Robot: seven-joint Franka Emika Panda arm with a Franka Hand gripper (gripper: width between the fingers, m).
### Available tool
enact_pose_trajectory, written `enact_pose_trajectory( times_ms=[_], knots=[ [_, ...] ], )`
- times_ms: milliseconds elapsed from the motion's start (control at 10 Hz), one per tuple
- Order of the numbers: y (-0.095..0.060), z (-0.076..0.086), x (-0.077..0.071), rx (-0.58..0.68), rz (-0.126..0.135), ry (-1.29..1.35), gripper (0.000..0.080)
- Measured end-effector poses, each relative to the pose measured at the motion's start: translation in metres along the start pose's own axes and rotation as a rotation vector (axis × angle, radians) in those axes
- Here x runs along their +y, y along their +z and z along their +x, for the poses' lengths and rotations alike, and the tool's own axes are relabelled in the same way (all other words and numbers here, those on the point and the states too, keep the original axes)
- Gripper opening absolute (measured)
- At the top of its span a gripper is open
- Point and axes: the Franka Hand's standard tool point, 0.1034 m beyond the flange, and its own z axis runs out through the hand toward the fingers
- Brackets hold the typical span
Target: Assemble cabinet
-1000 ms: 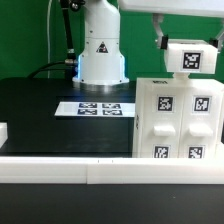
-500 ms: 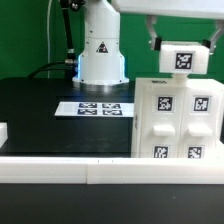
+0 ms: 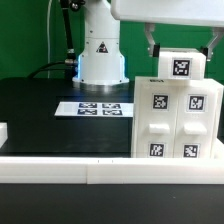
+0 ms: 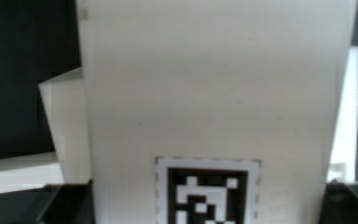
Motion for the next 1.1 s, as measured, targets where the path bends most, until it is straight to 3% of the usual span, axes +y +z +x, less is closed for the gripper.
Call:
enact_pose_trajectory(
  times_ms=[900, 1100],
  knots=[
    [-0.0005, 0.0029, -0.0008, 0.013, 0.004, 0.033, 0.0558],
    [-0.0003, 0.0025, -0.002, 0.01, 0.011, 0.209, 0.0558]
  ],
)
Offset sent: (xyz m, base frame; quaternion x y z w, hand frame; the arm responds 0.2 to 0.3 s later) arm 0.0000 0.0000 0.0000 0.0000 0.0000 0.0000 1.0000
